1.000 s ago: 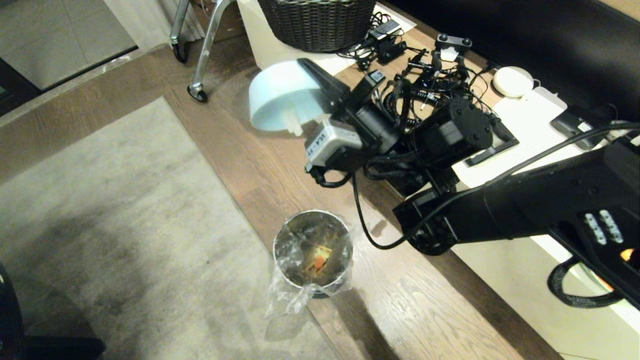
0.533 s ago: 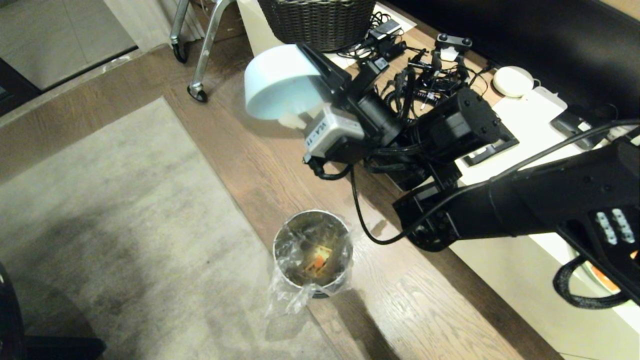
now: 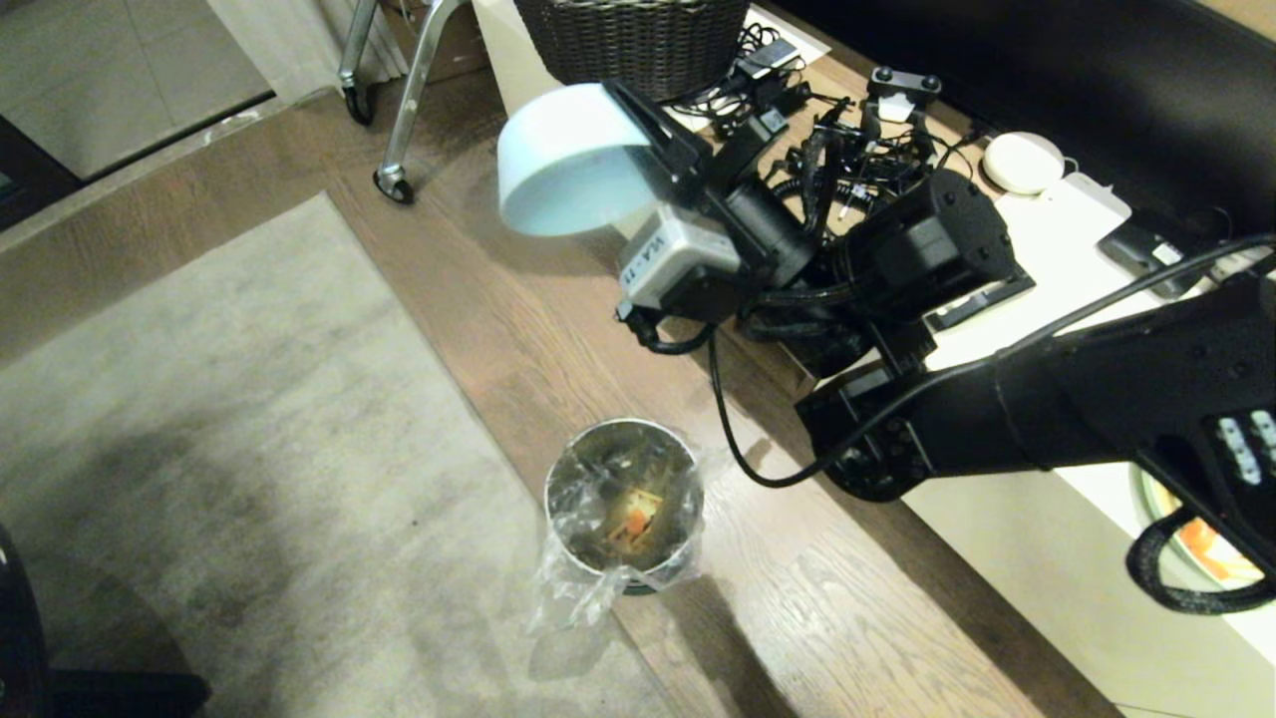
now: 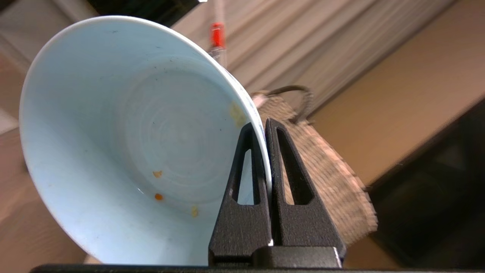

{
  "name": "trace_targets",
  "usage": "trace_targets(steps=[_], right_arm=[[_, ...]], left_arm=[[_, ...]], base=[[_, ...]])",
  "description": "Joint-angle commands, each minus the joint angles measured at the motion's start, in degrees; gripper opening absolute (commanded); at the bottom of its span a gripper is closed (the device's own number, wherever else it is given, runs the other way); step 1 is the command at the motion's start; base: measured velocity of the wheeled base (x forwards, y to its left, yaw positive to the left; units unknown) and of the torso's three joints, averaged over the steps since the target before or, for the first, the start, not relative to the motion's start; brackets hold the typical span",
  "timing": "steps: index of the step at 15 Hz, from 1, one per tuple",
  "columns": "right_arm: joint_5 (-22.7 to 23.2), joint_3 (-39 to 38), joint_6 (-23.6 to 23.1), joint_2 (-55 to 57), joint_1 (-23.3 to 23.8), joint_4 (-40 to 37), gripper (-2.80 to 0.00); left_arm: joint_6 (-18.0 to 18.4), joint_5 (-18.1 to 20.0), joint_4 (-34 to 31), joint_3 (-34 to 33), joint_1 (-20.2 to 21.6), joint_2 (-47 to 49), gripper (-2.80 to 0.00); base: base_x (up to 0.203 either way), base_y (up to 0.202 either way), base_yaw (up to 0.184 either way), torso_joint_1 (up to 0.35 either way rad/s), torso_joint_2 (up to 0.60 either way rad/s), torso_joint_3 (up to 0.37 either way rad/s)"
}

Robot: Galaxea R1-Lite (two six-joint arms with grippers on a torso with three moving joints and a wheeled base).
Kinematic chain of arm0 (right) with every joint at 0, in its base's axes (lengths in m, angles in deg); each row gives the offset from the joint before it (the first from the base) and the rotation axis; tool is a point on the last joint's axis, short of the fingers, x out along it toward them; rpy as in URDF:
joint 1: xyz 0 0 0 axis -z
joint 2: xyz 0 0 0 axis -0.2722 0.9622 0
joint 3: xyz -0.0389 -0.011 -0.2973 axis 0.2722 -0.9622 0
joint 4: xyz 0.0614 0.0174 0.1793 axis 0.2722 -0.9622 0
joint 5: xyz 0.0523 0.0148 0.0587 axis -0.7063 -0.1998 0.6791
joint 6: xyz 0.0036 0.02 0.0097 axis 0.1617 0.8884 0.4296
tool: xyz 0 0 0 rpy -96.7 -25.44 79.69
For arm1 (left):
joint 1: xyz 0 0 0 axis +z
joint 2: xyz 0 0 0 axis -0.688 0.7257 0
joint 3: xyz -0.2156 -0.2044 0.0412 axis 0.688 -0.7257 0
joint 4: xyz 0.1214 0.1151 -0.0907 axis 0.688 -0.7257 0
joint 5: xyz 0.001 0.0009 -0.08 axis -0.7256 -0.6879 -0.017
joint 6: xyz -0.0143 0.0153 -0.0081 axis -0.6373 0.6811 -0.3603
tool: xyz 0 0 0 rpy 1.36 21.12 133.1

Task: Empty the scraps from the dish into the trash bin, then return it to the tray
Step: Pour the leftover food from the bowl into the trash can

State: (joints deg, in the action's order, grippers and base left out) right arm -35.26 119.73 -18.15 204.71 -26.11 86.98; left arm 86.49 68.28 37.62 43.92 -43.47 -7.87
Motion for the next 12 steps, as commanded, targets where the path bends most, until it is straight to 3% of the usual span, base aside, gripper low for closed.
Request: trace_targets(steps=[1, 8, 12], right_arm=[[-2.3, -1.4, -0.3, -0.6, -0.1, 2.8, -2.8], [-15.0, -8.5, 5.9, -1.6, -0.5, 2.8, -2.8], [-29.1, -9.2, 11.4, -1.6, -2.8, 2.4, -2.8]], left_arm=[[0.0, 0.0, 0.0, 0.0, 0.0, 0.0, -2.8], [-0.1, 0.0, 0.0, 0.0, 0.0, 0.0, -2.8], [0.0, 0.0, 0.0, 0.0, 0.0, 0.0, -2.8]], base=[[0.0, 0.0, 0.0, 0.0, 0.0, 0.0], [0.0, 0.0, 0.0, 0.0, 0.0, 0.0], [0.0, 0.0, 0.0, 0.0, 0.0, 0.0]])
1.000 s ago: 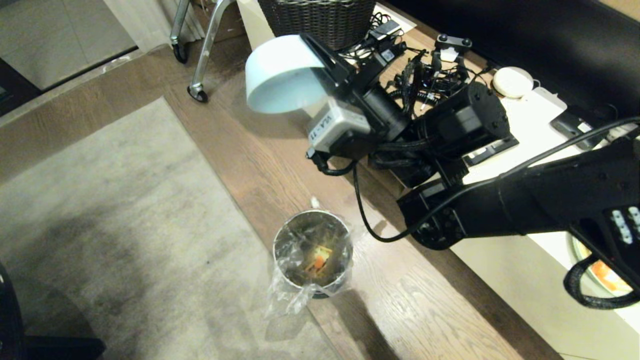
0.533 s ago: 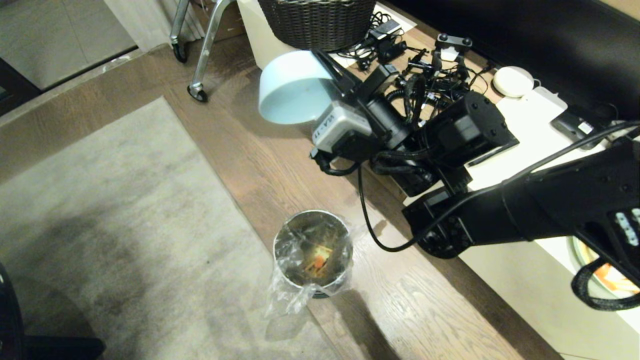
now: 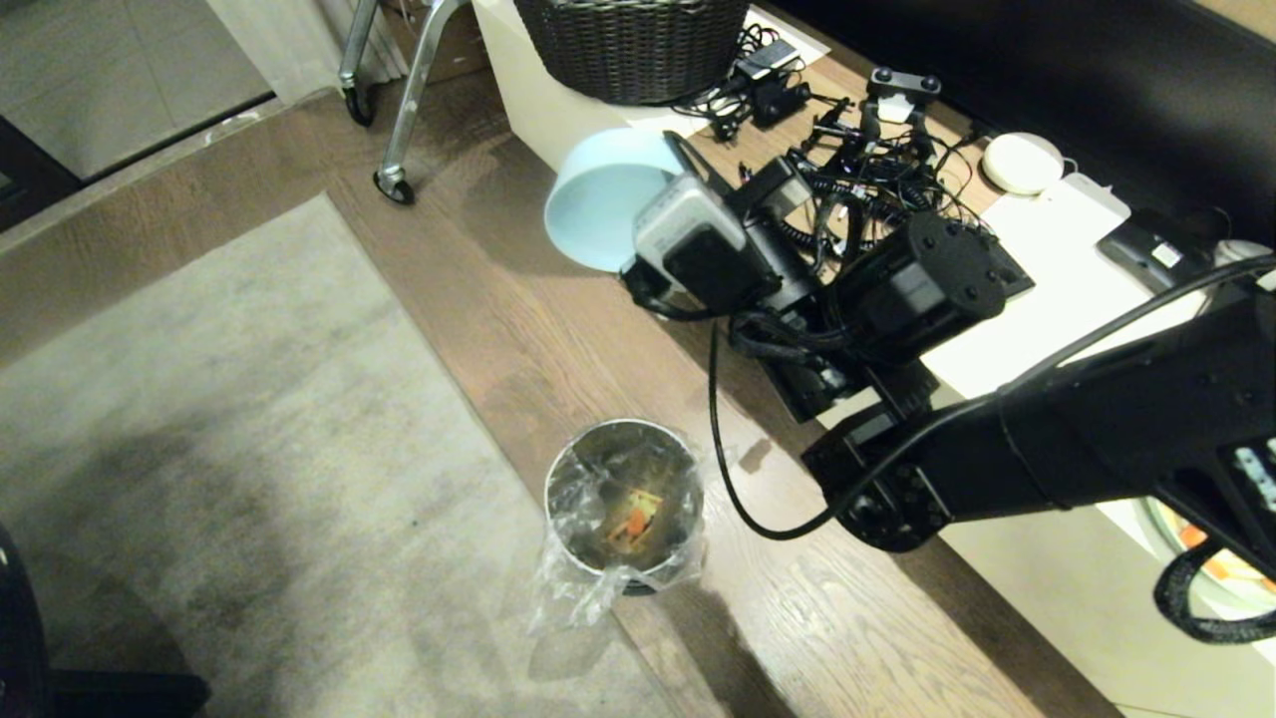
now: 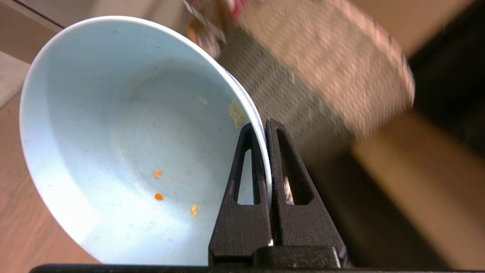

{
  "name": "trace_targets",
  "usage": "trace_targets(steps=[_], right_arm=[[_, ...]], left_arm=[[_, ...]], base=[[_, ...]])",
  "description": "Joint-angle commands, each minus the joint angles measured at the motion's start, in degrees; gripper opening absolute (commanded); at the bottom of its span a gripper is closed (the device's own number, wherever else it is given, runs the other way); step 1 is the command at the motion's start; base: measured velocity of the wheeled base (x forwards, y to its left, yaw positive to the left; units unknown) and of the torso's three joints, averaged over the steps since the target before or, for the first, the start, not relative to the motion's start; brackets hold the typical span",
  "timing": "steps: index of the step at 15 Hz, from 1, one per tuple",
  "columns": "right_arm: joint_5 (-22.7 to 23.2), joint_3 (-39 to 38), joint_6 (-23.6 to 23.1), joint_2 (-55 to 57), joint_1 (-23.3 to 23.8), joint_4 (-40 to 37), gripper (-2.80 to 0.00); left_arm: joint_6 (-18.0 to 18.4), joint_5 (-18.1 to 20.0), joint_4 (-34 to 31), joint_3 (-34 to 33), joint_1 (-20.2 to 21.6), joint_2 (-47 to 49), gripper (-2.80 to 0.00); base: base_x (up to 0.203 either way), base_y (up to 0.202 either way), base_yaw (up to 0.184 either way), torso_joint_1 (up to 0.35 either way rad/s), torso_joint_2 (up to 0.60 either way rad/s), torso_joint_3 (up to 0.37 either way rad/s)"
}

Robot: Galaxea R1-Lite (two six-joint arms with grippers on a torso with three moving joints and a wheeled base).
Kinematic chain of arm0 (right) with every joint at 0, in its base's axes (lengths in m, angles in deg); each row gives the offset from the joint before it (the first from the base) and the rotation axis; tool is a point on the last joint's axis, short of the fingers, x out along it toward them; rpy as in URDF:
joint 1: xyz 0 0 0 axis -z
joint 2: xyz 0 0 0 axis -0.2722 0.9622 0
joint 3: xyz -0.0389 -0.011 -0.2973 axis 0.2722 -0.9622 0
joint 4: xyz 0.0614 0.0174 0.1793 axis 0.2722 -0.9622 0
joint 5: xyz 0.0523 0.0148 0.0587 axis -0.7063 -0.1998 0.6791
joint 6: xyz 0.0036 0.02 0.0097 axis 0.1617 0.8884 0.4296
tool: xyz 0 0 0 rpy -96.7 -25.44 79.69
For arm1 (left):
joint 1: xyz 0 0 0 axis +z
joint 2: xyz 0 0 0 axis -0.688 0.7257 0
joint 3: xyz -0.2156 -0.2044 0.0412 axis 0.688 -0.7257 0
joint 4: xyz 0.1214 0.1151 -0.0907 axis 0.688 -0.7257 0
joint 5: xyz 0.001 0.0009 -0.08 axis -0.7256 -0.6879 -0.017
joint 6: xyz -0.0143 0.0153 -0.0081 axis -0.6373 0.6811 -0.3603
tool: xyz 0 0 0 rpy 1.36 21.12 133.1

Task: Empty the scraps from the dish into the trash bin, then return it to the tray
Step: Pour the leftover food from the bowl into the trash can

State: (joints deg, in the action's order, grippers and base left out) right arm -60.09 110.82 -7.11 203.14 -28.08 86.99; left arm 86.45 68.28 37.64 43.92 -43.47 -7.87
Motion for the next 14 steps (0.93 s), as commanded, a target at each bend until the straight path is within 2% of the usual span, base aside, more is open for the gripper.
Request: trace_targets(steps=[1, 3, 7, 11, 14], right_arm=[[-8.6, -0.5, 1.2, -0.2, -1.3, 2.3, -2.8], [-13.6, -0.6, 3.2, -0.4, -1.6, 2.1, -2.8], [-17.7, -0.5, 4.5, -0.9, -1.4, 1.8, -2.8], [-18.5, -0.5, 6.0, -1.8, 0.8, -0.2, -2.8], [-18.6, -2.4, 9.4, -3.9, 3.6, -3.8, -2.8]], left_arm=[[0.0, 0.0, 0.0, 0.0, 0.0, 0.0, -2.8], [0.0, 0.0, 0.0, 0.0, 0.0, 0.0, -2.8], [0.0, 0.0, 0.0, 0.0, 0.0, 0.0, -2.8], [-0.1, 0.0, 0.0, 0.0, 0.0, 0.0, -2.8], [0.0, 0.0, 0.0, 0.0, 0.0, 0.0, -2.8]], base=[[0.0, 0.0, 0.0, 0.0, 0.0, 0.0], [0.0, 0.0, 0.0, 0.0, 0.0, 0.0], [0.0, 0.0, 0.0, 0.0, 0.0, 0.0], [0.0, 0.0, 0.0, 0.0, 0.0, 0.0], [0.0, 0.0, 0.0, 0.0, 0.0, 0.0]])
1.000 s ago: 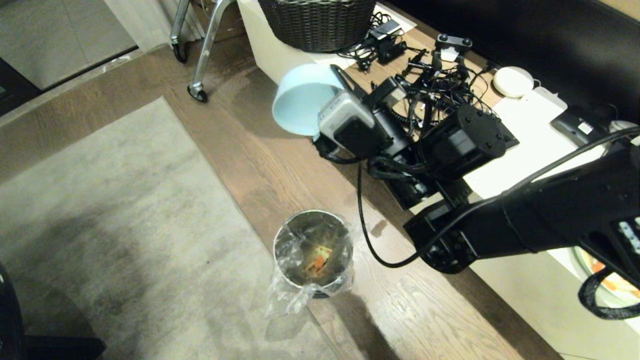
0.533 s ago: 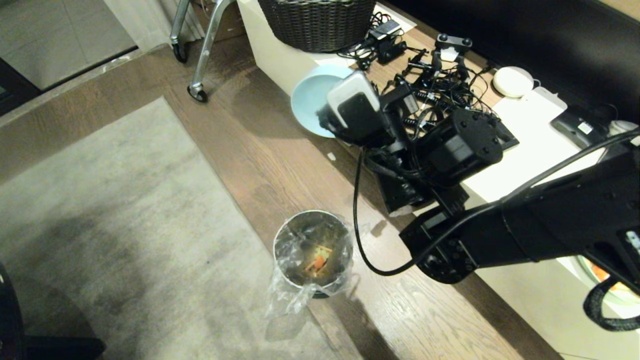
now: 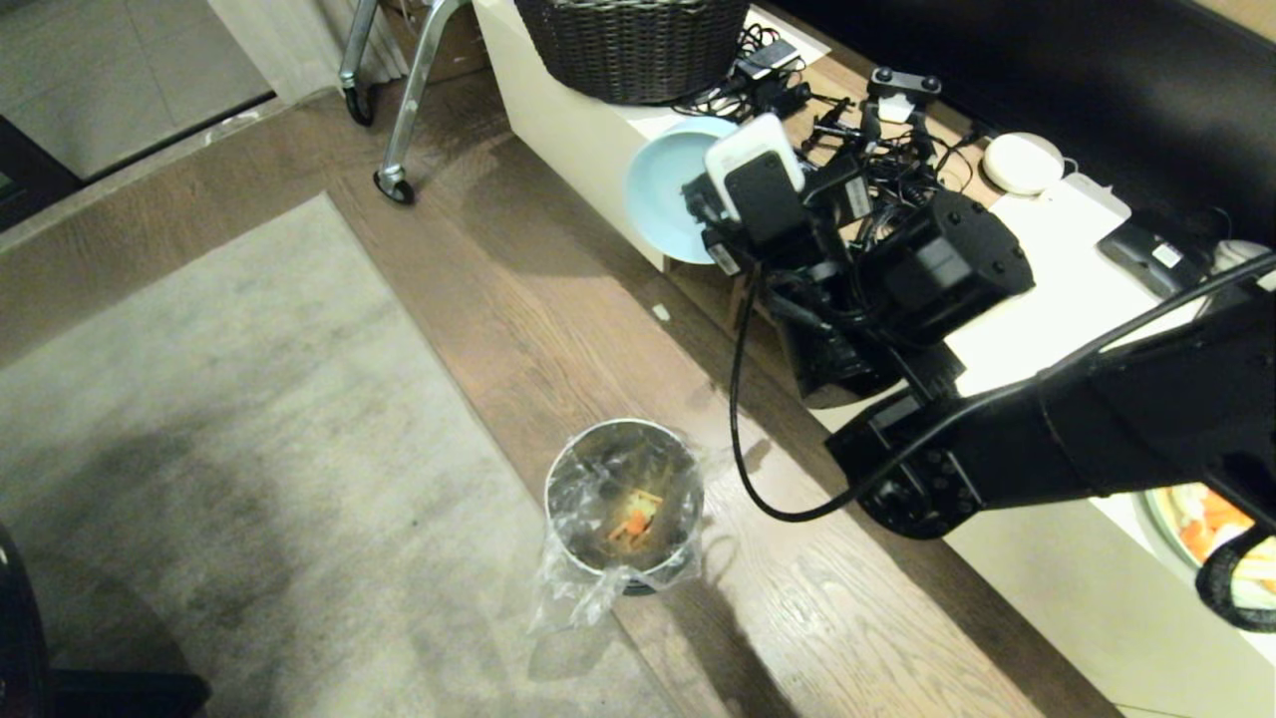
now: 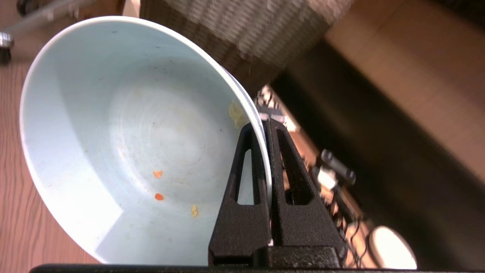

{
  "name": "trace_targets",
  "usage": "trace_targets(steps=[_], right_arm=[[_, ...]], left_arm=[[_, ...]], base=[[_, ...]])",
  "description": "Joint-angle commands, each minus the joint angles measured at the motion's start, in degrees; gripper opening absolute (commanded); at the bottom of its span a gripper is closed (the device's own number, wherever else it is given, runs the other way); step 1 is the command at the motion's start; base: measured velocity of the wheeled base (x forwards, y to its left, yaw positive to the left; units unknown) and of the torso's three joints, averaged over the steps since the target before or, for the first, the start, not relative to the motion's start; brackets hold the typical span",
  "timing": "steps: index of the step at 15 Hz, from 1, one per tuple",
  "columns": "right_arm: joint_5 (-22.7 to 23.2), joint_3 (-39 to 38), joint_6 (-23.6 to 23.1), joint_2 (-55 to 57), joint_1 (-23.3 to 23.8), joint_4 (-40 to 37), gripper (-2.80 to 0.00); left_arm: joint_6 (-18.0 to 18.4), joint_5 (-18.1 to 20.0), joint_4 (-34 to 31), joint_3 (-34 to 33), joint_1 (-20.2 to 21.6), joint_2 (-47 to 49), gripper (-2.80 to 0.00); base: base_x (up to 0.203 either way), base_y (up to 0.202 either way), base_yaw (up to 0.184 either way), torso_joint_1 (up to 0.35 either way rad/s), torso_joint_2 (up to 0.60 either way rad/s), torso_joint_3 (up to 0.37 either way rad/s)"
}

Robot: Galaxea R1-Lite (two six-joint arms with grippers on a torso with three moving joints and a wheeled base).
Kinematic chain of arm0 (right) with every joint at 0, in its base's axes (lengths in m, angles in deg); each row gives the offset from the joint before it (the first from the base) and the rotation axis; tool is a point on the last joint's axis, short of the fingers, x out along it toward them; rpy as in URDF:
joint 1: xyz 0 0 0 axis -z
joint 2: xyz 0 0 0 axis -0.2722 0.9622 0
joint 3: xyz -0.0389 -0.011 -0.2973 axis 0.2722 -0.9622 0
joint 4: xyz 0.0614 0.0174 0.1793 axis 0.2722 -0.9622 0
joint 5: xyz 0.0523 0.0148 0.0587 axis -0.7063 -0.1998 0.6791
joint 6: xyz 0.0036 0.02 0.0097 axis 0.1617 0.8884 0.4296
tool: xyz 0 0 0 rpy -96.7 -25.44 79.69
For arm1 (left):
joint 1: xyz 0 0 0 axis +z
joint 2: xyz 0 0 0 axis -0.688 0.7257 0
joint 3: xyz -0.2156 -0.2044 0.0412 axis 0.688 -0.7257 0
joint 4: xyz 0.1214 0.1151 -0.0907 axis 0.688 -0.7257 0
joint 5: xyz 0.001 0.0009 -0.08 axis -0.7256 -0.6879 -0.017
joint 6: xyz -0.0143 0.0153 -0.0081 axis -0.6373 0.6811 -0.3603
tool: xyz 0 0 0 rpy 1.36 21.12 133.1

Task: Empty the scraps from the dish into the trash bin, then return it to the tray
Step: Pour the leftover food from the bowl into the trash can, then put the bowl back to the table

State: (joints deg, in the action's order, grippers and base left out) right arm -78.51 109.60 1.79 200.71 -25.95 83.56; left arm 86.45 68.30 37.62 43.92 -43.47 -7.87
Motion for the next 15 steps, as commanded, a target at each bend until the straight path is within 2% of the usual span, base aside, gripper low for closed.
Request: trace_targets(steps=[1, 4, 9, 15], right_arm=[[-0.2, -2.8, 1.7, -2.3, 3.0, -1.2, -2.8], [-0.1, -10.4, 6.9, -6.7, 7.2, -5.2, -2.8], [-0.2, -26.2, 22.3, -19.5, 13.5, -18.9, -2.8], [-0.1, -47.3, 32.1, -31.0, 18.1, -22.0, -2.8]], left_arm=[[0.0, 0.0, 0.0, 0.0, 0.0, 0.0, -2.8], [0.0, 0.0, 0.0, 0.0, 0.0, 0.0, -2.8], [0.0, 0.0, 0.0, 0.0, 0.0, 0.0, -2.8], [0.0, 0.0, 0.0, 0.0, 0.0, 0.0, -2.8]], base=[[0.0, 0.0, 0.0, 0.0, 0.0, 0.0], [0.0, 0.0, 0.0, 0.0, 0.0, 0.0], [0.0, 0.0, 0.0, 0.0, 0.0, 0.0], [0.0, 0.0, 0.0, 0.0, 0.0, 0.0]])
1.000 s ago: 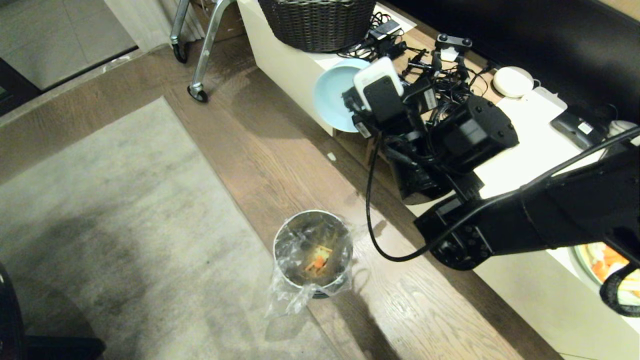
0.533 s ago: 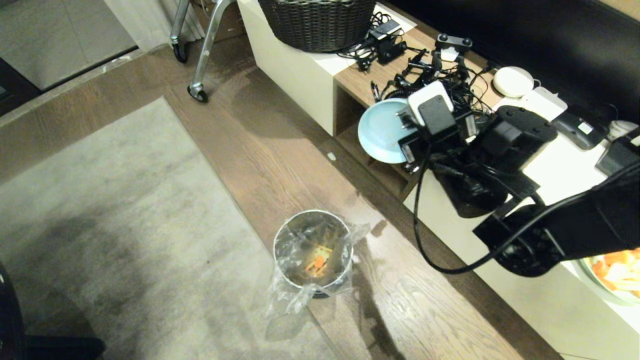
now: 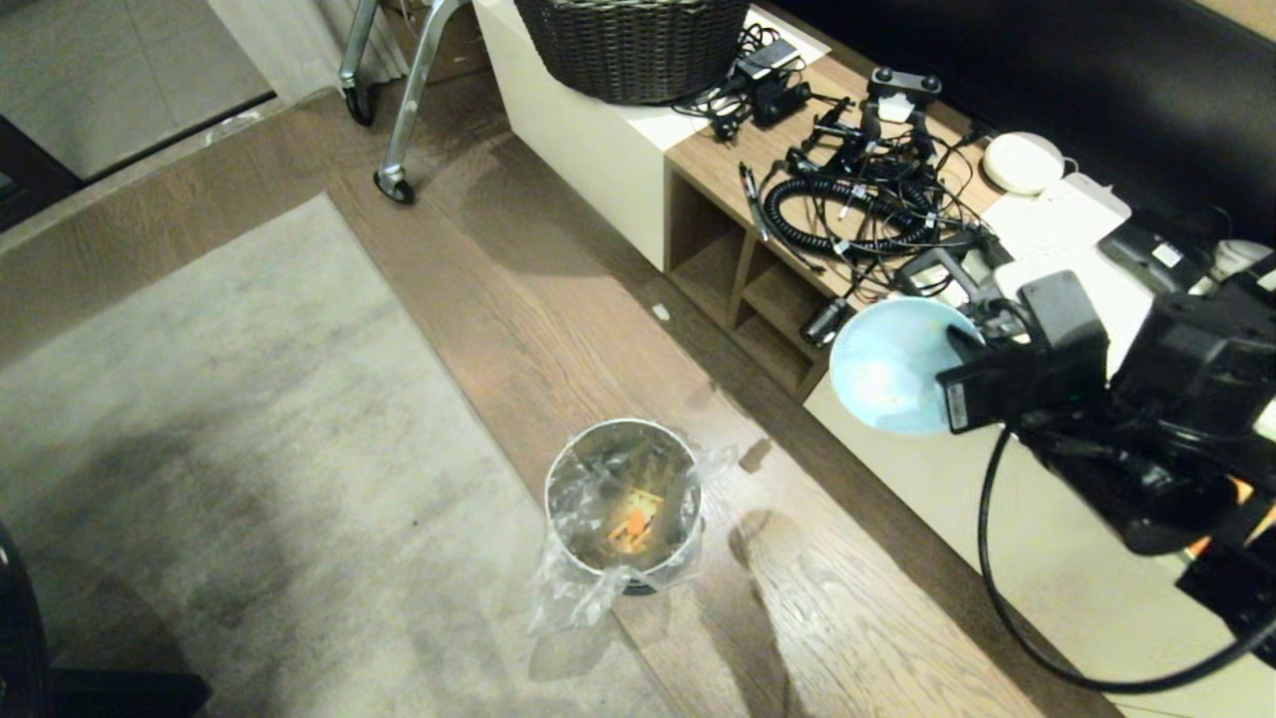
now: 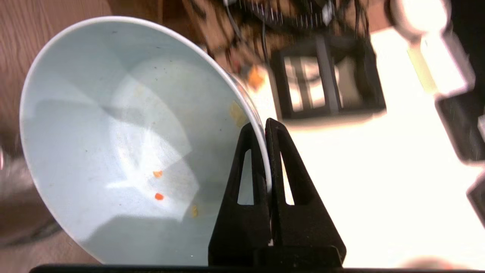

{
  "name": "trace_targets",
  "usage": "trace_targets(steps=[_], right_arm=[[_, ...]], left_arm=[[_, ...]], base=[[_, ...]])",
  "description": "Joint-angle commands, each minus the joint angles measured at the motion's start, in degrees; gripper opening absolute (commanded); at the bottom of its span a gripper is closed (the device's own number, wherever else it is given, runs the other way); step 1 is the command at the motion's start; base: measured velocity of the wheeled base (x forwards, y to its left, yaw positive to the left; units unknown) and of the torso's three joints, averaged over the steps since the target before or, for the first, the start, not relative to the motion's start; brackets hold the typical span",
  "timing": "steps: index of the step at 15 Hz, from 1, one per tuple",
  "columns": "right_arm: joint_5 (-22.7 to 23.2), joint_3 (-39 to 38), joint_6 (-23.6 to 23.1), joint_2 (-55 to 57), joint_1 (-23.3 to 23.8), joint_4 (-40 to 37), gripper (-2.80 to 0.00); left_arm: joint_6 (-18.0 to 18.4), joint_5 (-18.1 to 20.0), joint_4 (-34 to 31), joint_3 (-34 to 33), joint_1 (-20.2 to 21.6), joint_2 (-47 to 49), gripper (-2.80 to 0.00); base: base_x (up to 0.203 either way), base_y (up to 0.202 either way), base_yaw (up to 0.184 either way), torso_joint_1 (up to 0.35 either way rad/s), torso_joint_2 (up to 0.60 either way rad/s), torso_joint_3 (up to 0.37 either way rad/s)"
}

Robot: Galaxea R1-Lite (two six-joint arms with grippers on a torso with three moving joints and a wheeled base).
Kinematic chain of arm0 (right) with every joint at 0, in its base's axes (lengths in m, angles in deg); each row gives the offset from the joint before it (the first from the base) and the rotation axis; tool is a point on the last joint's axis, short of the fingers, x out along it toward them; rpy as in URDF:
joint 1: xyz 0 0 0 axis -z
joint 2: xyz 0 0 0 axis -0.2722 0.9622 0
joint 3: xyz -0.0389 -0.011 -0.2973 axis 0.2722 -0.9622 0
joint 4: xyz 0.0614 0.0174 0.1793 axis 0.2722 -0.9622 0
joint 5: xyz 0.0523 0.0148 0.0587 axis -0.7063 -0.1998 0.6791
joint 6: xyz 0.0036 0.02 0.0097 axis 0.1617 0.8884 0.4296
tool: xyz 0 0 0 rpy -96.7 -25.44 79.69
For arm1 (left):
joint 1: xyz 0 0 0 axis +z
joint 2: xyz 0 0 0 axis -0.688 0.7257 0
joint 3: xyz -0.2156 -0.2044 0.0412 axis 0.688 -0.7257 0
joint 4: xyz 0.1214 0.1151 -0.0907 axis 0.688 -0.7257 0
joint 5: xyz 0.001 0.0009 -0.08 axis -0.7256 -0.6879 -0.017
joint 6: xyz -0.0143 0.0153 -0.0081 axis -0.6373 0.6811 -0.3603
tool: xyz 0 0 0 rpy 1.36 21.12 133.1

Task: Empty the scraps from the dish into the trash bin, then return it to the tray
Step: Put the bowl back to the table

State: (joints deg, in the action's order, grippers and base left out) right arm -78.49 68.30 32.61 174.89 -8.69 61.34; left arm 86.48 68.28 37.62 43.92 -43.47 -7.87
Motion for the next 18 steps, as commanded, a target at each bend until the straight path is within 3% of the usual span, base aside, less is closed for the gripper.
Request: trace_targets(steps=[1, 7, 10, 13, 18], right_arm=[[-0.1, -9.3, 2.8, -7.1, 1.1, 0.0, -2.8], [-0.2, -30.9, 12.6, -18.9, 4.0, -0.7, -2.8], [0.1, -32.9, 14.2, -27.6, 12.1, -2.3, -2.8], [0.2, -33.0, 14.5, -38.9, 15.9, -12.2, -2.8], [0.3, -33.1, 15.5, -66.1, 21.1, -39.4, -2.8]], left_arm=[[0.0, 0.0, 0.0, 0.0, 0.0, 0.0, -2.8], [0.0, 0.0, 0.0, 0.0, 0.0, 0.0, -2.8], [0.0, 0.0, 0.0, 0.0, 0.0, 0.0, -2.8], [0.0, 0.0, 0.0, 0.0, 0.0, 0.0, -2.8], [0.0, 0.0, 0.0, 0.0, 0.0, 0.0, -2.8]], base=[[0.0, 0.0, 0.0, 0.0, 0.0, 0.0], [0.0, 0.0, 0.0, 0.0, 0.0, 0.0], [0.0, 0.0, 0.0, 0.0, 0.0, 0.0], [0.0, 0.0, 0.0, 0.0, 0.0, 0.0], [0.0, 0.0, 0.0, 0.0, 0.0, 0.0]])
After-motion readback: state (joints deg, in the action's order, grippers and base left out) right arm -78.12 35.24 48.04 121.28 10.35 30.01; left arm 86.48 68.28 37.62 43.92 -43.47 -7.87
